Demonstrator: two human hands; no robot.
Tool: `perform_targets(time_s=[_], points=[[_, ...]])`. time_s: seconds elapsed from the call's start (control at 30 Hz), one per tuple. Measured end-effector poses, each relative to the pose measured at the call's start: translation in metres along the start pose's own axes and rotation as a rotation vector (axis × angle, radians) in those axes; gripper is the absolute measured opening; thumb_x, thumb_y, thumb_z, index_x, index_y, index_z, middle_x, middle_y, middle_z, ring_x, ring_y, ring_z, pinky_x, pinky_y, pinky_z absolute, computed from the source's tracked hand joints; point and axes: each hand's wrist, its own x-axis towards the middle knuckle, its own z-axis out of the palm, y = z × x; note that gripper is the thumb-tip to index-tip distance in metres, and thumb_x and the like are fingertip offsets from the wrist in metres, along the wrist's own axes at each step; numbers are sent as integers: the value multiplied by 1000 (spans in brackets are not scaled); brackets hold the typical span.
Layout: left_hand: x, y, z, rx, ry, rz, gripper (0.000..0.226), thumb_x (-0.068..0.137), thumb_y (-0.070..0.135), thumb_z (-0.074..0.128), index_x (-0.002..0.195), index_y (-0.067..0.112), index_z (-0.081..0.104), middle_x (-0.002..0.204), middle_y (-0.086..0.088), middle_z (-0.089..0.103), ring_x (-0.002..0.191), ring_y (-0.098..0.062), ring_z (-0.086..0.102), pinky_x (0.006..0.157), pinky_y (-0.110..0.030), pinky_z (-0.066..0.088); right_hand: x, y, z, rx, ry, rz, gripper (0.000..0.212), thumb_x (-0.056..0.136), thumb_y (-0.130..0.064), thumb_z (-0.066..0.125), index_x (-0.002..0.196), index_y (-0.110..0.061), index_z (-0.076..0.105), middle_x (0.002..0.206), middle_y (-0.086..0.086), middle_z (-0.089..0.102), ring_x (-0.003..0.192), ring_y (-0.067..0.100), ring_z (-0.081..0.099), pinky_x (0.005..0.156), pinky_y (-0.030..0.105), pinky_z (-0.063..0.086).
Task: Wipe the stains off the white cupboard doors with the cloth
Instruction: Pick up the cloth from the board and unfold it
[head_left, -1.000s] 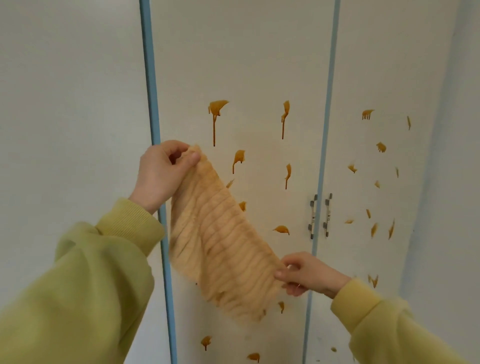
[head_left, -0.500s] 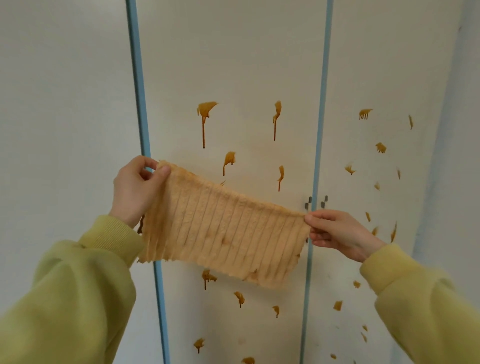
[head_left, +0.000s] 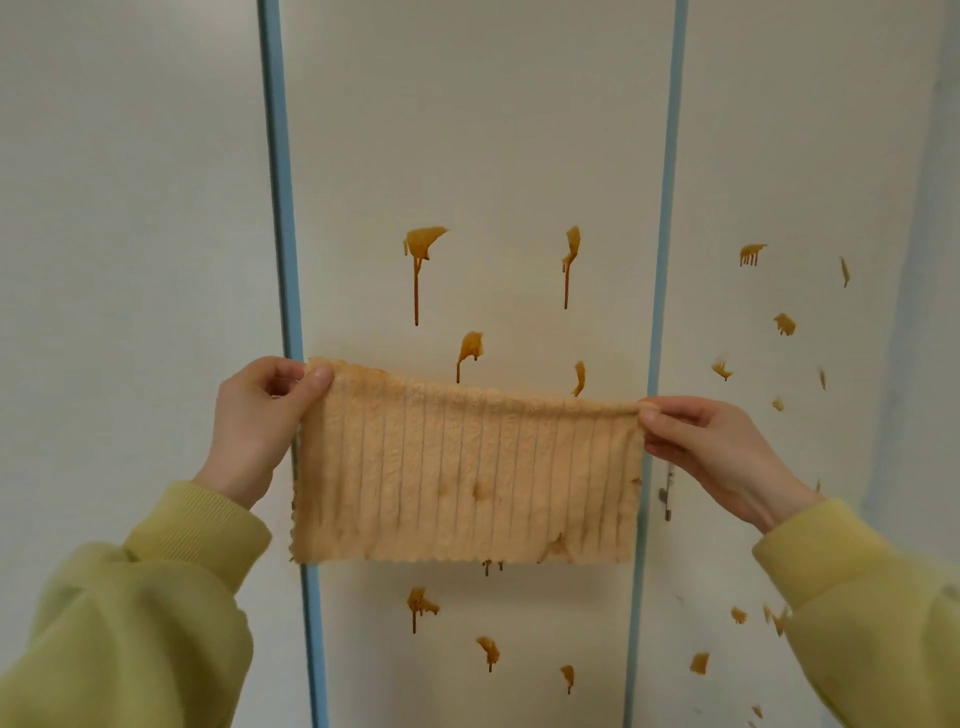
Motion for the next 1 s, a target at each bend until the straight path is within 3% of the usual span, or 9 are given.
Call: perform_targets(time_s=[0.1, 0.23, 0.5, 0.63, 0.8, 1.0], points=[[17, -4, -5, -68, -55, -63, 8, 83, 19, 66, 78, 14, 61, 70, -1, 52, 59, -11, 44, 44, -14, 38, 18, -11, 11, -72, 104, -95, 14, 80, -8, 67, 93, -9, 68, 80, 4, 68, 73, 13, 62, 64, 23, 51], [47, -6, -12, -139, -154, -156, 11, 81, 17, 67, 85, 8, 63, 67, -2, 49, 46, -5, 42, 37, -14, 33, 40, -24, 22, -109, 118, -153, 10, 79, -10, 68, 89, -10, 69, 75, 1, 63, 67, 11, 53, 59, 23, 43], [93, -16, 12, -33, -120, -61, 12, 78, 17, 71, 76, 10, 62, 59, -4, 47, 35, -5, 38, 33, -13, 29, 70, -24, 23, -164, 136, -148, 7, 78, -10, 69, 85, -8, 67, 69, 4, 61, 40, 6, 44, 37, 14, 35], [108, -15, 28, -38, -144, -125, 12, 78, 18, 71, 79, 9, 62, 55, -2, 44, 30, -4, 37, 32, -13, 29, 86, -19, 22, -152, 176, -164, 11, 79, -9, 68, 90, -6, 66, 71, 5, 61, 38, 5, 44, 36, 14, 35], [129, -3, 47, -213, -237, -291, 21, 83, 14, 65, 102, 7, 63, 42, 7, 42, 33, -5, 38, 33, -13, 28, 109, -18, 18, -51, 170, -163, 9, 83, -11, 64, 92, -8, 64, 72, 4, 57, 38, 8, 49, 35, 15, 38], [139, 2, 69, -136, -140, -152, 13, 81, 17, 67, 90, 7, 65, 44, 4, 57, 34, -3, 46, 34, -12, 35, 136, -8, 9, 8, 98, -149, 7, 84, -9, 62, 91, -9, 62, 79, 8, 62, 50, 6, 61, 43, 15, 47]])
